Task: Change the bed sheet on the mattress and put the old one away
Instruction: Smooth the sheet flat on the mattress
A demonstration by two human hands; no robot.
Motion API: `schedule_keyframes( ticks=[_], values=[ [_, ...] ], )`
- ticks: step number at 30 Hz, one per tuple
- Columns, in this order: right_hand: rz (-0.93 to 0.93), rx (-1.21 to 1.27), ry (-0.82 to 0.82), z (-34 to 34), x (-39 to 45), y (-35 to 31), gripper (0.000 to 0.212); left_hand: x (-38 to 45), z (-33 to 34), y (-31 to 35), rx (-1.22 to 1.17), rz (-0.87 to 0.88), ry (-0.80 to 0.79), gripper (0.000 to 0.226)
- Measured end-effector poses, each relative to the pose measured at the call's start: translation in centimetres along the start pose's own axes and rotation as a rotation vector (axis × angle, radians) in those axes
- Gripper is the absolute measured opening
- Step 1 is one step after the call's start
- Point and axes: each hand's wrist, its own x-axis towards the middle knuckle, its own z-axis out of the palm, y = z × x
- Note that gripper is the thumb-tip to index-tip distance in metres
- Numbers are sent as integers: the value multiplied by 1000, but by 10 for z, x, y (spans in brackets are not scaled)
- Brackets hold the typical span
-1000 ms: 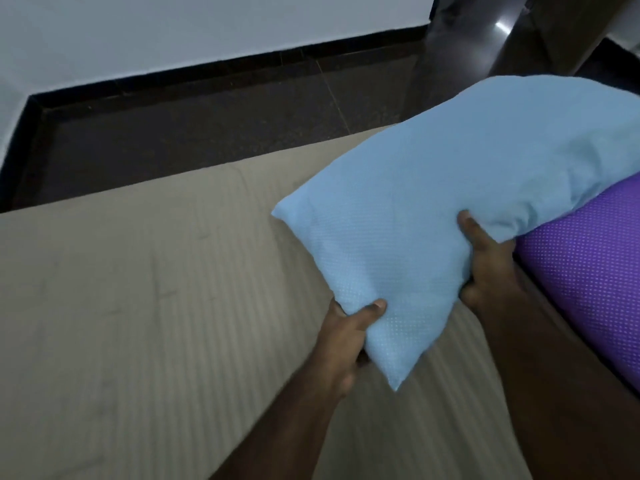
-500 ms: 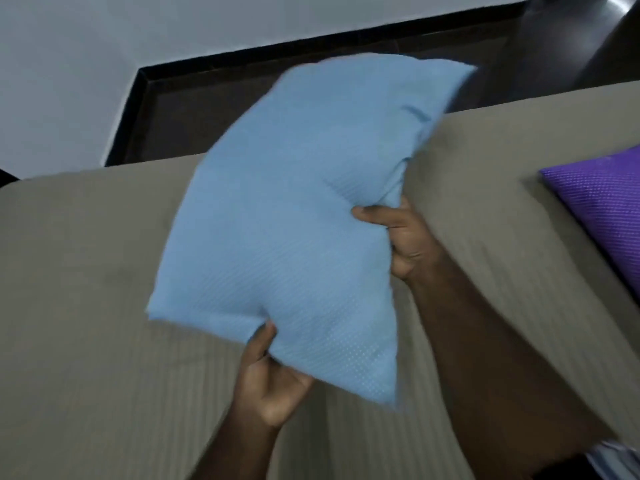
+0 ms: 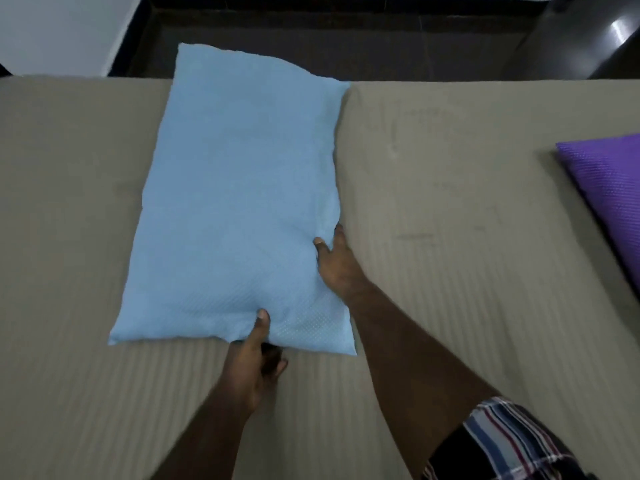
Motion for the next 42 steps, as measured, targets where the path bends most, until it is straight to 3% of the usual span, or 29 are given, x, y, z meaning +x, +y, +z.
schedule_keyframes(
  ticks=[4,7,11,19,24,30,33,35,37,40,42],
  values=[
    [74,-11,-44,-26,-32,25,68,-15,27,-23,394,-17,-174,67],
    [110,16,16,-62,-49,46,70,-20,69,-40,580,-6,-278,53],
    [112,39,209,-145,-57,68,72,-31,150,-53,630,4,-350,24],
    [71,-148,615,-389,-81,109,69,-79,346,-107,709,105,-480,9],
    [5,-316,838,-549,-104,153,62,-114,464,-169,705,61,-560,6],
    [184,-442,863,-702,-131,201,68,-133,579,-228,614,-104,-650,42],
    [333,-451,841,-761,-144,226,85,-128,606,-247,535,-137,-546,91],
    [397,-346,742,-783,-150,239,103,-120,613,-254,483,-85,-445,110],
    [413,-226,651,-787,-150,247,102,-118,617,-255,375,-73,-417,94],
    [323,-175,618,-779,-142,241,69,-122,624,-240,190,-37,-442,44],
    [217,-33,598,-767,-132,225,43,-122,628,-212,112,120,-390,45]
  ],
)
